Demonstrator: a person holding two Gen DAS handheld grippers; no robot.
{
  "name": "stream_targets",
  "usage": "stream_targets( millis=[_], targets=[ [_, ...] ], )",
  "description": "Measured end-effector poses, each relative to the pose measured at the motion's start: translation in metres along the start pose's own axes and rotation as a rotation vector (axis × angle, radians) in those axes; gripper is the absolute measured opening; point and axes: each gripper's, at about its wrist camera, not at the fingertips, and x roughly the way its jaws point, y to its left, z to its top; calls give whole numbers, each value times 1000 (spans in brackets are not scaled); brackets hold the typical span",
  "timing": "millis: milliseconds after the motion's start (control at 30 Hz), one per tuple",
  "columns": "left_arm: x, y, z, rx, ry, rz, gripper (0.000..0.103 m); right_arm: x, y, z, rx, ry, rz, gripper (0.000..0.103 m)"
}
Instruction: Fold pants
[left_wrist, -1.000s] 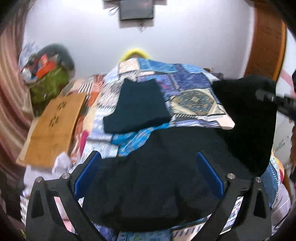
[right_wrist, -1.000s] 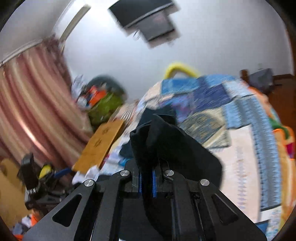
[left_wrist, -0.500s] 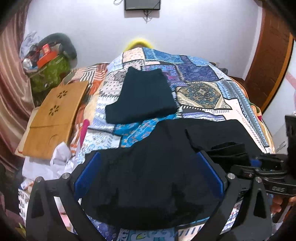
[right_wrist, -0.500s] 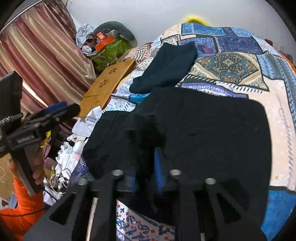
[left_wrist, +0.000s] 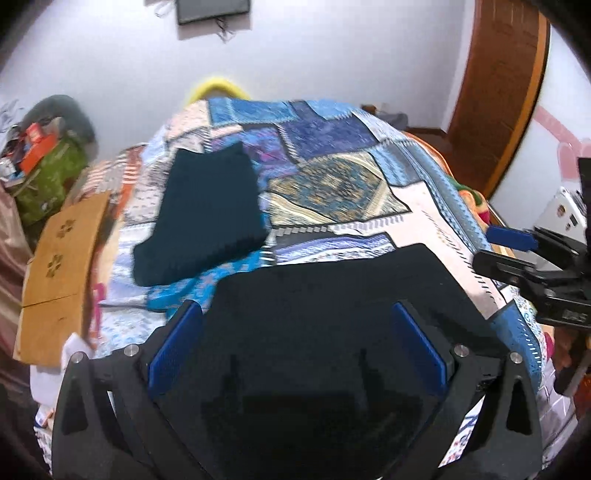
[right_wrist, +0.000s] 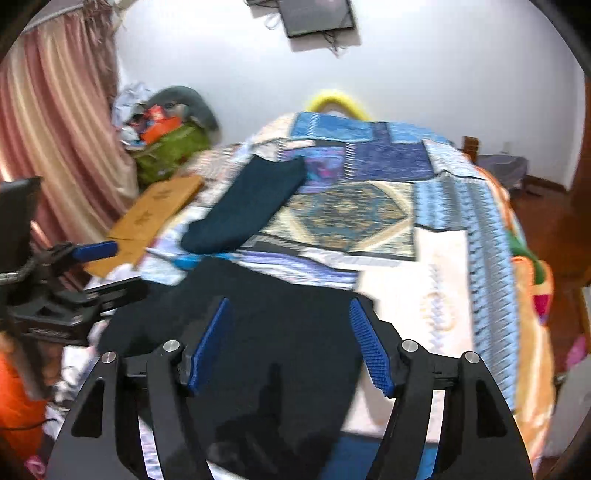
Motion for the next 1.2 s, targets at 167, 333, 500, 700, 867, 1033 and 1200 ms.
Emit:
stream_targets(
  millis=[167,333,500,700,867,1033,1200],
  targets=[
    [48,-18,3,63,127,-25,103,36,-17,-10,35,109,50,63],
    [87,-27,-24,151,239,26,103,62,-14,-40,-33,227,49,63],
    [70,-19,-40,171,178,38,103,37,-22,-61,-16,201,70,64],
    [48,-13,-58,177,119,105,103,17,-32,-77,41,185,57,64],
    [36,-1,-73,97,94,106,103,5,-33,-85,55,180,26,64],
    [15,8,-82,66,71,142,103,-9,-24,-75,44,166,-4,64],
    [-12,30,-82,8,28,244,103,-32,1,-52,-33,74,-4,64]
  ],
)
